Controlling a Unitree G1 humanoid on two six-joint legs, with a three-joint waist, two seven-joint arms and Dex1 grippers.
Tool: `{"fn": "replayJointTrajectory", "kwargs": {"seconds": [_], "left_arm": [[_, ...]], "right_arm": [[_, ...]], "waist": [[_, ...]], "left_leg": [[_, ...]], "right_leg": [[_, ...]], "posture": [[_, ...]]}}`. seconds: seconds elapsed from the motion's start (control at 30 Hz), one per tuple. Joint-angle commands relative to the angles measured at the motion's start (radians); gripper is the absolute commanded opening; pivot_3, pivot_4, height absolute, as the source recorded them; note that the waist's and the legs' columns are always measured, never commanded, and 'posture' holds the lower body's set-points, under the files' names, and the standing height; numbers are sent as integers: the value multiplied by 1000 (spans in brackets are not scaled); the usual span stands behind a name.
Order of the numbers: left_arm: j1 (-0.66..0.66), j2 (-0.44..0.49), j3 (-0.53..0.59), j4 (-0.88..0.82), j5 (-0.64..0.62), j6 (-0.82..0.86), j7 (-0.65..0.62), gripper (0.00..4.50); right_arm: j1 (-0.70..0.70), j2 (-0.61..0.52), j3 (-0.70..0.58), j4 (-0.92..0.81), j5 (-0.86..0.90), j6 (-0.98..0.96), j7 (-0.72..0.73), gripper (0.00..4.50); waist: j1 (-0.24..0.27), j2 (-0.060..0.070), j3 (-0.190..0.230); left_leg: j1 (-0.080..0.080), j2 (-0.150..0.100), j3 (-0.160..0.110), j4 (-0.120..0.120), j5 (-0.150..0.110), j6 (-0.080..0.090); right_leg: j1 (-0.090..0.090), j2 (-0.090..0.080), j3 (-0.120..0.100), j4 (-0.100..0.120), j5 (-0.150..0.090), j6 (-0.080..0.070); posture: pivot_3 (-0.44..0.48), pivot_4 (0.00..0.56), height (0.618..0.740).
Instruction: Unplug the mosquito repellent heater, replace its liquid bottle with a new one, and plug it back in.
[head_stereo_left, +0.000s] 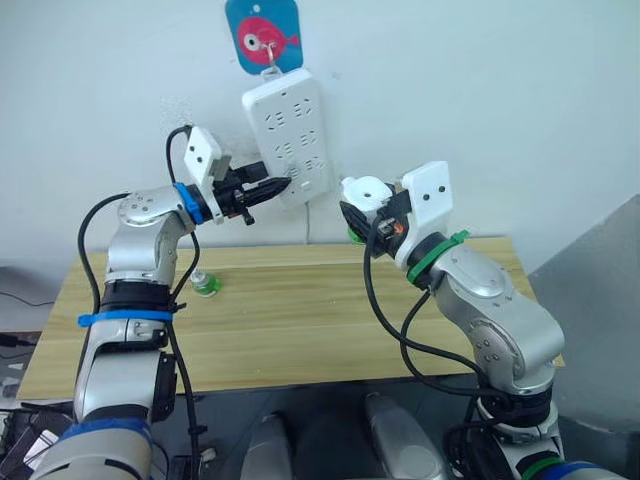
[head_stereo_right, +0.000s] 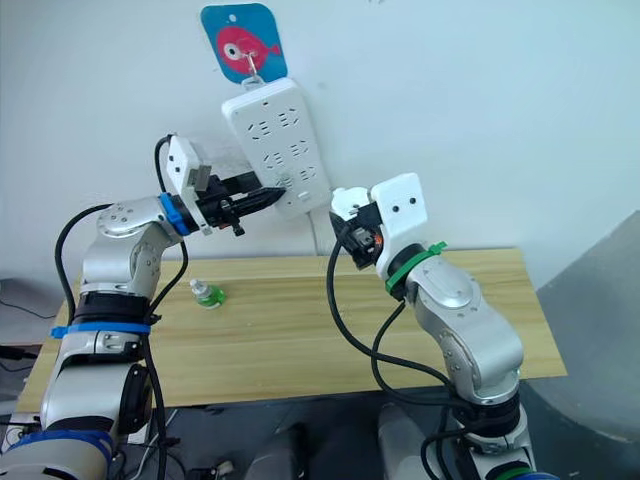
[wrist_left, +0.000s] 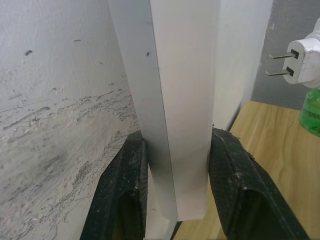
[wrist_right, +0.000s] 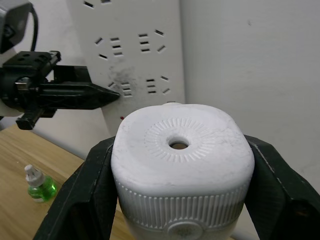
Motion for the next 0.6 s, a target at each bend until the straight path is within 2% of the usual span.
{"fn": "replayJointTrajectory", "kwargs": {"seconds": [0.03,0.23,0.33,0.43,0.6], "left_arm": [[103,47,-4,-62,49,-55,5,2656],[331,82,61,-278,26,-66,56,4473],[481,74,77,-451,-21,-19,66,4500],[609,61,35,-617,-41,-25,47,4500],[663,-29,-32,-727,-12,-47,126,4500]], "right_arm": [[-3,0,-43,-41,19,-10,-1,2955],[4,5,-79,-39,42,-21,3,2955],[15,18,-104,-37,60,-25,2,2955],[25,44,-138,-23,87,-35,-5,2955],[19,145,-228,12,158,-29,-42,2955]], "waist": [[-14,1,0],[-14,1,0],[-14,1,0],[-13,1,0],[7,1,0]], "left_leg": [[0,0,1,-1,0,0],[-3,1,-1,-5,0,0],[-3,0,0,-8,0,0],[-3,0,1,-9,0,0],[-2,0,1,-8,0,0]], "right_leg": [[-1,0,1,0,0,0],[-5,-1,-2,0,3,-5],[-5,-2,-1,-1,2,-5],[-5,-3,-1,-2,2,-5],[-5,-2,-1,-1,2,-5]], "posture": [[-267,243,740],[-256,230,740],[-243,226,740],[-235,225,740],[-226,227,740]]}}
